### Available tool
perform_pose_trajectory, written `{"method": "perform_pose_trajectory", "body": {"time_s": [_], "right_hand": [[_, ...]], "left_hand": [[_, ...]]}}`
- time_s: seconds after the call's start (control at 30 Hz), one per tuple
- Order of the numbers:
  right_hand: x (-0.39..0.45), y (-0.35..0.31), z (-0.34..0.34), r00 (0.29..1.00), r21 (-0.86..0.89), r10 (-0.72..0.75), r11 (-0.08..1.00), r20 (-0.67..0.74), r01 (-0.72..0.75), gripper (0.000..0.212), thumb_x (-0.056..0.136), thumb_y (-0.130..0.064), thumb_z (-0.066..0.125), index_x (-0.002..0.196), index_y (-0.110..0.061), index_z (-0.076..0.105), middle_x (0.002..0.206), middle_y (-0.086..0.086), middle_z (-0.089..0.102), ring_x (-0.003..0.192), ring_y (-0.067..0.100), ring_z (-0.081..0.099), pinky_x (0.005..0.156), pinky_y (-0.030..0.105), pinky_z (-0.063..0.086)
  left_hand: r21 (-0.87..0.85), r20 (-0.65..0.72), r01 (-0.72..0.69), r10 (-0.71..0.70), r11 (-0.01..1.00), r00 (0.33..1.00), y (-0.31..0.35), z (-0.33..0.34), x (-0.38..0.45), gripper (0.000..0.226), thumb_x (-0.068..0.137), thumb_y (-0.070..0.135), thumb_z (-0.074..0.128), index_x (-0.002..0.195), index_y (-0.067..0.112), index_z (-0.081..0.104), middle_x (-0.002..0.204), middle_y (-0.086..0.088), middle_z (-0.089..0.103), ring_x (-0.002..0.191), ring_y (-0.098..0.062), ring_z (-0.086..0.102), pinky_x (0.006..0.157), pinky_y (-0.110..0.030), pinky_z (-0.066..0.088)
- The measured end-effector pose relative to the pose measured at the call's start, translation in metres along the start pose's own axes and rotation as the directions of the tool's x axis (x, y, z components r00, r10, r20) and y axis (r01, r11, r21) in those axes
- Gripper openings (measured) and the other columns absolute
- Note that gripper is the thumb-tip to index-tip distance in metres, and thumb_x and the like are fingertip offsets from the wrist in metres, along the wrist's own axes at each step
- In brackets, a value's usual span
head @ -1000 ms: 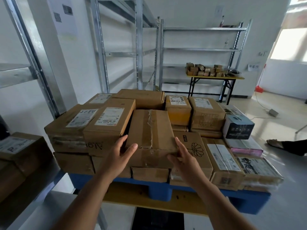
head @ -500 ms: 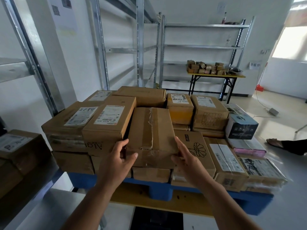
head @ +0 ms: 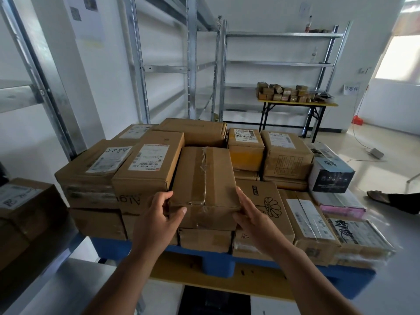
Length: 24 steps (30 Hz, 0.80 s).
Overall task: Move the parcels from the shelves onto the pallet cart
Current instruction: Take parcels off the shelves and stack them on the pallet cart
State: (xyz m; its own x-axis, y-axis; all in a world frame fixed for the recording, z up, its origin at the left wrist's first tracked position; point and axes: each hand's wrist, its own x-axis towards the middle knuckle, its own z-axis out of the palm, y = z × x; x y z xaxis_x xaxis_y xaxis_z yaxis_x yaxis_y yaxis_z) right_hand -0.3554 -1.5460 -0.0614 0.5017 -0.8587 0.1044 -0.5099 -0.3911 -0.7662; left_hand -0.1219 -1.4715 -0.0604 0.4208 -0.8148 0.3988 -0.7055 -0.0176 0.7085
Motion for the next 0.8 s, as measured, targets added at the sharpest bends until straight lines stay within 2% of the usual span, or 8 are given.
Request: {"method": "perform_pose_trajectory", "body": {"time_s": [0.13,0.27,0.37,0.43,0.53,0.6,0.7,0.8], "right_hand": [[0.005,-0.002,0.01,0.999,-0.058,-0.02,0.998,-0.045,0.017,0.07,0.098,-0.032,0.046,0.145,-0.047,-0.004,0.142,0.0,0.045,0.112,0.009,0.055,0.09,0.022,0.048],[0.006,-0.001,0.007,0.999,-0.041,-0.008,0.999,-0.047,0.007,0.074,0.094,-0.038,0.051,0.144,-0.049,-0.004,0.14,0.0,0.047,0.106,0.007,0.057,0.09,0.027,0.051],[0.009,-0.004,0.0,0.989,-0.032,0.008,0.999,-0.147,-0.013,0.071,0.088,-0.057,0.047,0.148,-0.04,0.014,0.138,-0.001,0.046,0.112,0.012,0.055,0.092,0.042,0.05],[0.016,-0.01,-0.005,0.971,-0.121,-0.003,0.992,-0.24,-0.027,0.064,0.088,-0.057,0.046,0.145,-0.033,0.03,0.133,-0.001,0.051,0.107,0.01,0.056,0.089,0.039,0.051],[0.032,-0.018,-0.014,0.946,-0.214,-0.054,0.977,-0.319,-0.017,0.05,0.091,-0.05,0.047,0.135,-0.026,0.048,0.127,-0.003,0.057,0.104,0.01,0.057,0.086,0.036,0.051],[0.045,-0.021,-0.026,0.938,-0.286,-0.075,0.958,-0.338,-0.026,0.042,0.092,-0.046,0.048,0.129,-0.027,0.054,0.126,-0.006,0.057,0.103,0.009,0.056,0.084,0.032,0.049],[0.069,-0.017,-0.054,0.935,-0.377,-0.091,0.925,-0.343,-0.048,0.039,0.093,-0.044,0.05,0.129,-0.03,0.054,0.123,-0.006,0.055,0.098,0.006,0.051,0.076,0.026,0.043],[0.092,-0.003,-0.083,0.944,-0.467,-0.082,0.88,-0.319,-0.082,0.046,0.091,-0.05,0.051,0.133,-0.032,0.049,0.127,-0.006,0.052,0.109,0.011,0.051,0.081,0.03,0.044]], "left_hand": [[0.026,0.004,0.004,-0.004,1.0,1.0,-0.002,-0.001,0.005,0.055,0.083,0.038,0.064,0.132,0.024,0.041,0.115,-0.003,0.059,0.087,-0.013,0.062,0.067,-0.035,0.057],[0.071,-0.022,-0.08,0.082,0.994,0.996,-0.003,-0.003,0.003,0.066,0.082,0.025,0.068,0.139,0.018,0.033,0.113,-0.007,0.059,0.088,-0.015,0.062,0.064,-0.032,0.056],[0.121,-0.098,-0.149,0.161,0.981,0.982,0.0,-0.006,-0.001,0.07,0.077,0.022,0.073,0.137,0.009,0.038,0.097,-0.004,0.054,0.081,-0.014,0.056,0.056,-0.021,0.047],[0.157,-0.175,-0.242,0.268,0.958,0.947,0.006,-0.007,-0.001,0.059,0.079,0.03,0.069,0.129,0.006,0.048,0.094,-0.007,0.055,0.081,-0.014,0.054,0.058,-0.024,0.048],[0.167,-0.236,-0.44,0.469,0.882,0.851,0.027,-0.012,0.013,0.044,0.085,0.036,0.054,0.116,0.006,0.059,0.097,-0.009,0.06,0.086,-0.018,0.058,0.067,-0.033,0.053],[0.172,-0.169,-0.469,0.495,0.866,0.852,0.046,-0.013,0.036,0.043,0.086,0.038,0.051,0.118,0.011,0.057,0.104,-0.007,0.058,0.093,-0.018,0.057,0.073,-0.033,0.052],[0.177,0.026,-0.36,0.361,0.916,0.932,0.072,0.0,0.079,0.047,0.088,0.041,0.051,0.131,0.022,0.047,0.121,-0.004,0.053,0.108,-0.016,0.052,0.081,-0.028,0.044],[0.204,0.194,-0.298,0.26,0.933,0.946,0.09,0.026,0.115,0.05,0.091,0.041,0.05,0.138,0.028,0.038,0.135,-0.002,0.047,0.12,-0.016,0.047,0.091,-0.031,0.042]]}}
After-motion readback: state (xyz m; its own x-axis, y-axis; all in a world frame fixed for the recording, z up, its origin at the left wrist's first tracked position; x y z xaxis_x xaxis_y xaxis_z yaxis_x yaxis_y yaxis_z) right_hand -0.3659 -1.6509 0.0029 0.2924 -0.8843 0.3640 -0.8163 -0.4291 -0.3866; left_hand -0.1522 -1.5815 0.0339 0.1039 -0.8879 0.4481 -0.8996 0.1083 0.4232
